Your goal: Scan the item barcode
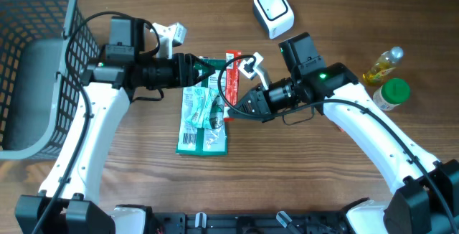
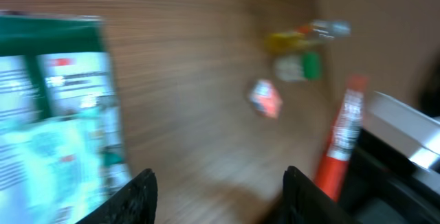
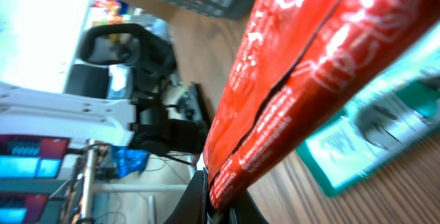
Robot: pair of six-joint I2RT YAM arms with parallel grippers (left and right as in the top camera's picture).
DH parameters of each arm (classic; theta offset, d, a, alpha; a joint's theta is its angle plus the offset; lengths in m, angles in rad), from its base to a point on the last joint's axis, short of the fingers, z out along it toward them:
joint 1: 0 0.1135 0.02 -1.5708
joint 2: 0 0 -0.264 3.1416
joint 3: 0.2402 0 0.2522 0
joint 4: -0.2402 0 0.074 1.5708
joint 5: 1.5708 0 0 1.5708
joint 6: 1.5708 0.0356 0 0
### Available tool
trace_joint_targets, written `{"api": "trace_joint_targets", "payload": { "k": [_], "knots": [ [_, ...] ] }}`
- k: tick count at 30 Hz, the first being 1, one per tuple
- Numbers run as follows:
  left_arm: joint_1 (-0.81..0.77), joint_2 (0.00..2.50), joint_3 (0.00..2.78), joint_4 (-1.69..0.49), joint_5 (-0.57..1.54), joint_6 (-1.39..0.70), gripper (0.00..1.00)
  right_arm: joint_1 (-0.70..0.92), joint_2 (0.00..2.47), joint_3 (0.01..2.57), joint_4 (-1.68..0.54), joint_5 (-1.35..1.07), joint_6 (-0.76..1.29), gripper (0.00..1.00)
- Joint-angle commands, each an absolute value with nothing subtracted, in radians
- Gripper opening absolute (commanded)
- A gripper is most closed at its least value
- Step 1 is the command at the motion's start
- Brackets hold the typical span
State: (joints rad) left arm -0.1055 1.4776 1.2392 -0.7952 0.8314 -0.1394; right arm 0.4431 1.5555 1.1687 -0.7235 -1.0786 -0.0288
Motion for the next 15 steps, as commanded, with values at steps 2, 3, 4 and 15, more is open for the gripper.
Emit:
{"api": "trace_joint_targets", "payload": {
  "k": [2,3,4,15],
  "knots": [
    [-0.068,1.456,1.257,-0.791,1.216,-0.019,0.53,0.443,1.539,1.171,-0.698,-1.216,-0.048,0.05],
    [-0.067,1.456,1.257,-0.790,1.244,-0.004,0.53,0.443,1.539,1.171,-0.696,-1.220,-0.048,0.05],
    [-0.067,1.456,1.257,-0.788,1.262,-0.002,0.54,0.443,1.539,1.171,-0.696,-1.230,-0.049,0.06],
    [-0.070,1.456,1.257,-0.774,1.267,-0.004,0.49,0.452,1.539,1.171,-0.694,-1.311,-0.052,0.10]
  ]
}}
